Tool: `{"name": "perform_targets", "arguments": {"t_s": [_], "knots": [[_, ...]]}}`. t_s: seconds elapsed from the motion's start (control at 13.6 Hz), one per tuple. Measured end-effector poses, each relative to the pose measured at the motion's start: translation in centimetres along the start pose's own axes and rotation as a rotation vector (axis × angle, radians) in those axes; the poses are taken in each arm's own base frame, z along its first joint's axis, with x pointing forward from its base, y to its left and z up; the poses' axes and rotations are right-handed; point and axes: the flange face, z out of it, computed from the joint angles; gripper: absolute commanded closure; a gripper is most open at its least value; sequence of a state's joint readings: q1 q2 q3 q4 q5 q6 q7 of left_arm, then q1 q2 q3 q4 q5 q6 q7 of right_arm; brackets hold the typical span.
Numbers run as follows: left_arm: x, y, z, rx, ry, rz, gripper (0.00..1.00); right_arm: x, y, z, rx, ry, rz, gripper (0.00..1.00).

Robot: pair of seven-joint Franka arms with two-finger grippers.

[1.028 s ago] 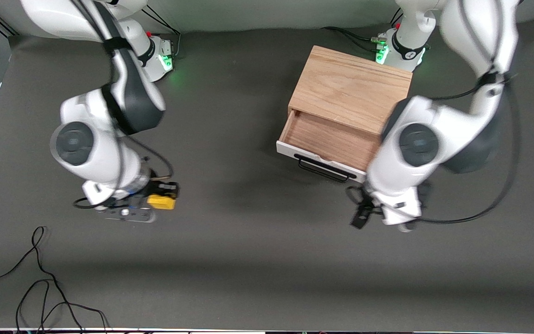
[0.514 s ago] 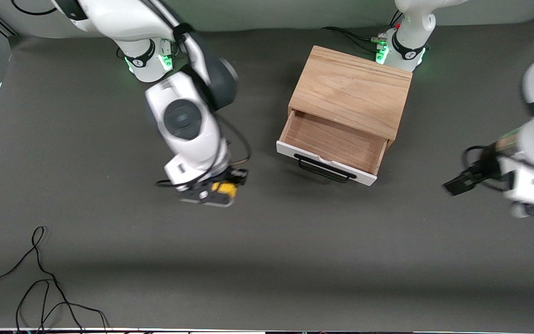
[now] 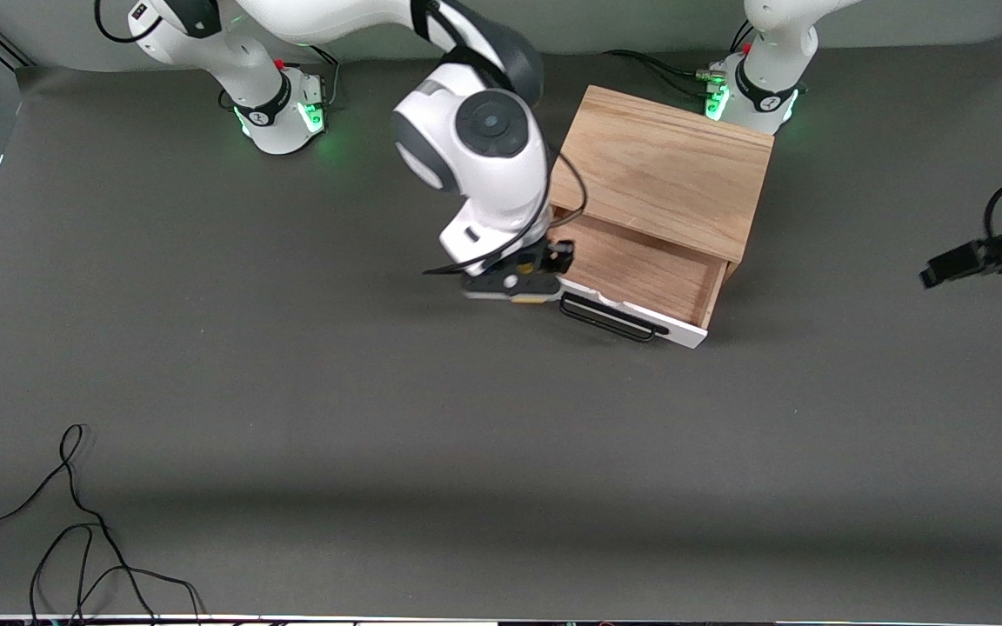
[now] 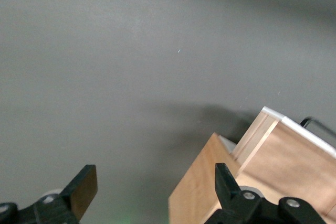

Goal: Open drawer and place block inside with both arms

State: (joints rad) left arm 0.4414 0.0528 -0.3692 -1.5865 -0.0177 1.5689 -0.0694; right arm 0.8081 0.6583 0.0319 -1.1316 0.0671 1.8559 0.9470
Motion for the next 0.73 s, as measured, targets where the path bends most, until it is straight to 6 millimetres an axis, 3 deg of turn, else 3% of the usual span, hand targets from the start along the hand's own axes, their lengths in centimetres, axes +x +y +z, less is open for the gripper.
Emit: {"name": "perform_targets", "arguments": {"t_s": [0.15, 0.29, 0.51, 0.73], "knots": [[-1.4, -1.6, -0.7, 0.01, 0.008, 0.062, 0.0, -1.9, -2.1, 1.5, 0.039, -0.021, 0.058, 1.0], [-2.2, -1.7, -1.5, 0.018, 0.022, 0.104, 0.0, -3.5, -3.3, 3.6, 0.036, -0.049, 0.098, 1.0], [-2.7, -1.0, -2.6, 0.024, 0.043, 0.143, 0.0, -4.7, -4.0, 7.0, 0.002, -0.081, 0.159, 1.0], [-2.9, 1.0, -3.2, 0.021, 0.057, 0.187, 0.0, -5.6, -4.4, 8.8, -0.016, -0.104, 0.204, 1.0]]}}
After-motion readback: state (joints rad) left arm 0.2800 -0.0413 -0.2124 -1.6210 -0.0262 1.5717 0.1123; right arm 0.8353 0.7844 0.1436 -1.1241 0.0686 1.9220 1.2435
